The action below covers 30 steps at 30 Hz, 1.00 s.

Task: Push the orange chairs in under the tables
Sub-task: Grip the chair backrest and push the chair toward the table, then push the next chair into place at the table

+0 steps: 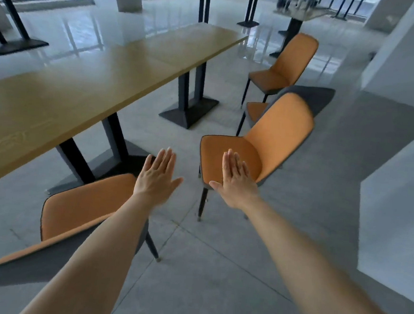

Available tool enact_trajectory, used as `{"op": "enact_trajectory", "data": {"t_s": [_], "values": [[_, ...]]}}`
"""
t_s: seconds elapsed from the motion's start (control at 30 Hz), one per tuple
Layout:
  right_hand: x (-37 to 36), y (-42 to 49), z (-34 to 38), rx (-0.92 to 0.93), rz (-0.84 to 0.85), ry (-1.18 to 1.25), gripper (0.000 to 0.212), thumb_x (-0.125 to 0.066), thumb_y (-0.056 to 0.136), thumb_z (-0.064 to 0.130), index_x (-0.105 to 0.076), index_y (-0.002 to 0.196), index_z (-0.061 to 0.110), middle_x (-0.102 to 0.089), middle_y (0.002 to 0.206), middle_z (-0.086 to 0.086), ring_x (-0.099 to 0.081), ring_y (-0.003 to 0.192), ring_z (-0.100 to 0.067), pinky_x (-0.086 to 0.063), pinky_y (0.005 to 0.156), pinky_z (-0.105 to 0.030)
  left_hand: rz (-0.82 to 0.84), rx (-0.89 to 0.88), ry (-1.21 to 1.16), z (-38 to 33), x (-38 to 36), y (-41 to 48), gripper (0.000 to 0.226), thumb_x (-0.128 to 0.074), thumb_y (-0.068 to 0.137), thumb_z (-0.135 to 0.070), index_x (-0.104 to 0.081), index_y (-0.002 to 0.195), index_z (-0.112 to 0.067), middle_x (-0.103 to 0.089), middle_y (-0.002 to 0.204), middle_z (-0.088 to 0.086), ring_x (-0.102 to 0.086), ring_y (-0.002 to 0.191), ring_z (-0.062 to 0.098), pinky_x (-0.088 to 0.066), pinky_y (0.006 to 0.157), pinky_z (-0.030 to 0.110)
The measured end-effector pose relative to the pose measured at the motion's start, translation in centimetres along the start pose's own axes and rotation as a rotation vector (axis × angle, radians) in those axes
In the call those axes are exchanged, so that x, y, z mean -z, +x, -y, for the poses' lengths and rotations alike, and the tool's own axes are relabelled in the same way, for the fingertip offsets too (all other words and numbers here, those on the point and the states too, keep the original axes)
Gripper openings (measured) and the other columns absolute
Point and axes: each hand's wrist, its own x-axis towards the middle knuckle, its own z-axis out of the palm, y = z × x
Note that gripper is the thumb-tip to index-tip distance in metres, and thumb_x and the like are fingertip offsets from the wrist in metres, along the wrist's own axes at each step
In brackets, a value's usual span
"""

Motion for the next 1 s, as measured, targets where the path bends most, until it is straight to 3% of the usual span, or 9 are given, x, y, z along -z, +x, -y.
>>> {"op": "enact_trajectory", "data": {"t_s": [0.47,0.77,1.0], "values": [[5.9,-0.7,-25.7,-0.347,-0.196,0.09,0.083,-0.027,0.097,0.052,0.021,0.144,0.003,0.02,0.156,-0.014,0.015,0.145,-0.027,0.005,0.118,-0.037,-0.105,-0.284,0.035,-23.6,3.9,16.7,0.07,-0.02,0.098,-0.048,0.01,0.147,-0.008,0.012,0.158,0.009,0.012,0.146,0.022,0.007,0.119,0.037],[8.1,7.9,-38.4,-0.363,-0.183,0.105,0.082,-0.028,0.097,0.05,0.022,0.144,0.004,0.022,0.155,-0.014,0.015,0.145,-0.026,0.003,0.118,-0.037,-0.112,-0.314,0.007,-32.6,4.1,31.7,0.07,-0.023,0.098,-0.046,0.009,0.148,-0.008,0.012,0.158,0.009,0.011,0.146,0.022,0.006,0.119,0.037],[11.0,13.2,-49.7,-0.338,-0.209,0.105,0.082,-0.028,0.097,0.049,0.023,0.144,0.005,0.023,0.155,-0.013,0.016,0.145,-0.025,0.006,0.118,-0.035,-0.095,-0.238,-0.004,-40.2,5.3,43.2,0.071,-0.024,0.098,-0.047,0.009,0.148,-0.008,0.011,0.159,0.009,0.01,0.147,0.021,0.004,0.119,0.038]]}}
